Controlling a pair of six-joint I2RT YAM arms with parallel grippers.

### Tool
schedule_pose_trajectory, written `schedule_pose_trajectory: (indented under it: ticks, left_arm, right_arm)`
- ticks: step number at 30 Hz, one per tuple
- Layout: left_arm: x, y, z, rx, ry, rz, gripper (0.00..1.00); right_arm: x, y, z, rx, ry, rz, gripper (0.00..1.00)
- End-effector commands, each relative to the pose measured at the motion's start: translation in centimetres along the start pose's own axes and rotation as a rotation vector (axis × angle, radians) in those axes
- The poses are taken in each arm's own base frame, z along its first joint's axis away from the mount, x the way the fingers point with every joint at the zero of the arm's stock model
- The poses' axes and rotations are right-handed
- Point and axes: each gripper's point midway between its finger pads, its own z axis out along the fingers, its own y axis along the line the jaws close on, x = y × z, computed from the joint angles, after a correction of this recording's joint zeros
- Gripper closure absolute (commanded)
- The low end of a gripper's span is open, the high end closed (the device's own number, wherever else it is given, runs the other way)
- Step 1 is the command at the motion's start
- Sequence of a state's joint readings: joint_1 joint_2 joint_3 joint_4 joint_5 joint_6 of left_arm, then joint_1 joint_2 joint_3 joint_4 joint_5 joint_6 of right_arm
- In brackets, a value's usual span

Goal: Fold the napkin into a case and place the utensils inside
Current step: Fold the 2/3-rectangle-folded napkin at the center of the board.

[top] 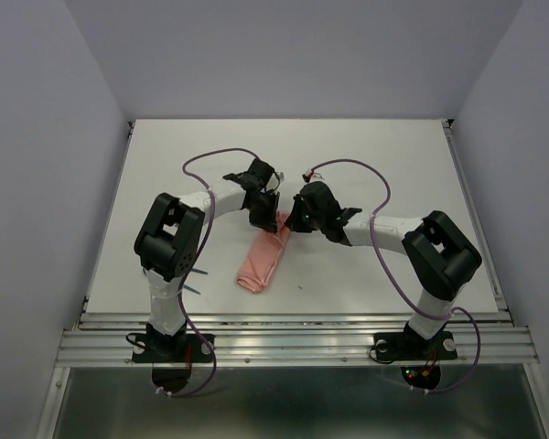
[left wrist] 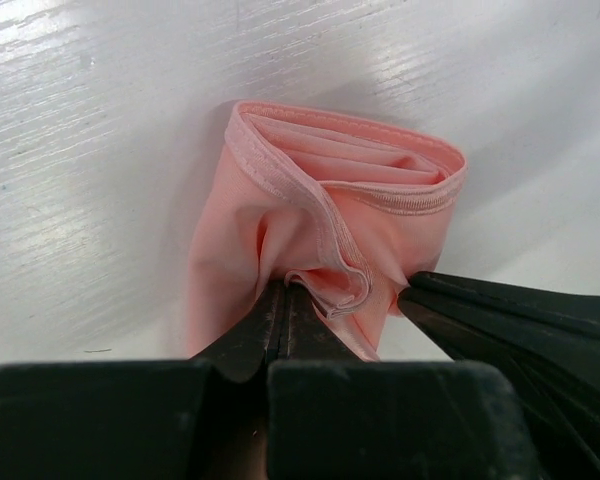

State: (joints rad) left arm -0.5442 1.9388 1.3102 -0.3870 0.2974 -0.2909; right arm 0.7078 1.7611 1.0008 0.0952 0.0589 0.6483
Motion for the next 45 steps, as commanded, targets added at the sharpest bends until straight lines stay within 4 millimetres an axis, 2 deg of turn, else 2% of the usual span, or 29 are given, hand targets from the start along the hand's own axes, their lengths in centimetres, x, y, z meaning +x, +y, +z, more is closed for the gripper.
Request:
schedule_pose_trajectory:
  ticks: [1, 7, 11, 14, 20, 22, 25, 35, 39, 41, 43, 45]
  left_arm:
    - [-0.2, 0.3, 0.3, -0.057, 0.006, 0.033, 1.00]
    - [-0.9, -0.9, -0.3, -0.019, -0.018, 0.030, 1.00]
    - [-1.1, -2.5, -1.7, 0.061, -0.038, 0.045, 1.00]
    - [-1.1, -3.0, -2.5, 0.083, -0.053, 0.056, 1.00]
    - [-0.7, -3.2, -3.1, 0.093, -0.051, 0.067, 0.79]
    - [-0.6, -3.0, -3.3, 0.089, -0.055, 0.069, 0.68]
    - [-0.8, -3.1, -3.7, 0.085, -0.071, 0.076, 0.60]
    - [-1.2, -2.3, -5.9, 0.079, -0.117, 0.114, 0.60]
    - [-1.1, -2.3, -6.2, 0.102, -0.125, 0.125, 0.56]
    - [-1.1, -2.2, -6.3, 0.112, -0.127, 0.117, 0.48]
    - [-1.2, -2.1, -6.3, 0.118, -0.130, 0.111, 0.34]
    - [-1.5, -2.1, -6.3, 0.114, -0.138, 0.106, 0.31]
  right_arm:
    - [-2.7, 2.5, -1.0, -0.098, -0.080, 0.023, 0.99]
    - [-2.4, 2.6, -0.8, -0.107, -0.066, 0.028, 0.99]
    - [-2.3, 2.6, -0.7, -0.105, -0.064, 0.029, 0.99]
    - [-2.1, 2.4, -0.7, -0.100, -0.062, 0.031, 0.99]
    - [-1.8, 2.2, -0.6, -0.096, -0.055, 0.037, 0.99]
    - [-1.9, 2.2, -0.7, -0.096, -0.057, 0.037, 0.99]
    - [-1.9, 2.1, -0.7, -0.093, -0.058, 0.035, 0.99]
    - [-1.7, 2.0, -0.7, -0.090, -0.054, 0.038, 0.99]
    - [-1.8, 2.0, -0.8, -0.091, -0.057, 0.038, 0.99]
    - [-1.8, 2.0, -0.8, -0.089, -0.058, 0.037, 0.99]
    - [-1.7, 2.0, -0.7, -0.090, -0.056, 0.038, 0.99]
    - [-1.7, 2.0, -0.8, -0.090, -0.056, 0.037, 0.99]
